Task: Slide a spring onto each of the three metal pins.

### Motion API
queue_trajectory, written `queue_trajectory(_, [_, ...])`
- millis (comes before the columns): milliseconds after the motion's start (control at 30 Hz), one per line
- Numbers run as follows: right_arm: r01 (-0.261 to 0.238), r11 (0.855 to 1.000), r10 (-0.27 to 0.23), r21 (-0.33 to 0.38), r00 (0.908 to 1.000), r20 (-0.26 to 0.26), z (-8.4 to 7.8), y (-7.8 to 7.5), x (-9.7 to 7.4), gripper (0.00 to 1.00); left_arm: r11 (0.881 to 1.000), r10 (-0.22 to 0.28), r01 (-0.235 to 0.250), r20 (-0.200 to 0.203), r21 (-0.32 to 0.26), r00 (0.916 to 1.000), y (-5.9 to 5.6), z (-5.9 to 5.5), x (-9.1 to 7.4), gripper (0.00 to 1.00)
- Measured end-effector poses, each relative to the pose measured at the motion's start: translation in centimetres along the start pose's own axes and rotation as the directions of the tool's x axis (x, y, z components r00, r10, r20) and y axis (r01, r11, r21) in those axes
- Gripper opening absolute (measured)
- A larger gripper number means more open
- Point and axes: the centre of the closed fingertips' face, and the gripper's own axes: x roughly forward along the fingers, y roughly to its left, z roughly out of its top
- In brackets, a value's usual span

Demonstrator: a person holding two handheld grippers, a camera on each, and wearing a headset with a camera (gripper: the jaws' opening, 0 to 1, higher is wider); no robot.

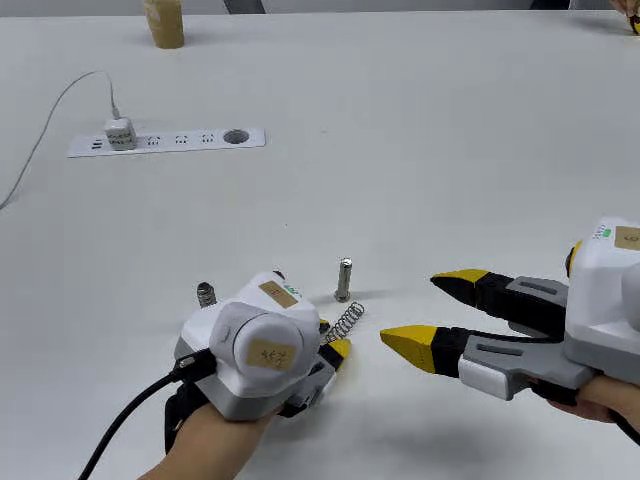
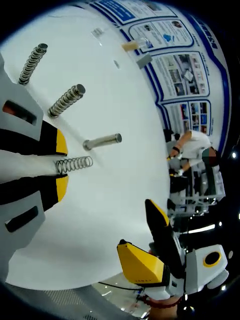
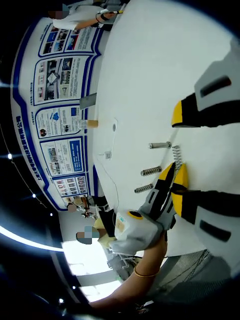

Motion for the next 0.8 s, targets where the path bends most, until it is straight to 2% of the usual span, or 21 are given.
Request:
queue_trajectory(433, [0.014, 1.0, -0.014, 0.021, 0.9999, -0.006, -0.1, -0.3, -0.1, 0.51, 1.0, -0.003, 0.004, -0.005, 0.009, 1.0, 0.0, 0.0, -0.4, 0.1])
queue_trajectory(600, [0.015, 0.999, -0.015, 0.043, 0.9999, 0.0, 0.2, -0.5, -0.1, 0.51, 1.0, -0.008, 0.007, 0.026, 0.015, 0.9996, -0.1, 0.8, -1.3, 0.1])
queue_trajectory(800, [0.002, 0.997, -0.005, 0.077, 0.9992, 0.041, 1.4, -0.4, -0.2, 0.49, 0.999, -0.013, 0.01, 0.072, 0.039, 0.9973, -0.2, 2.2, -2.5, 0.1])
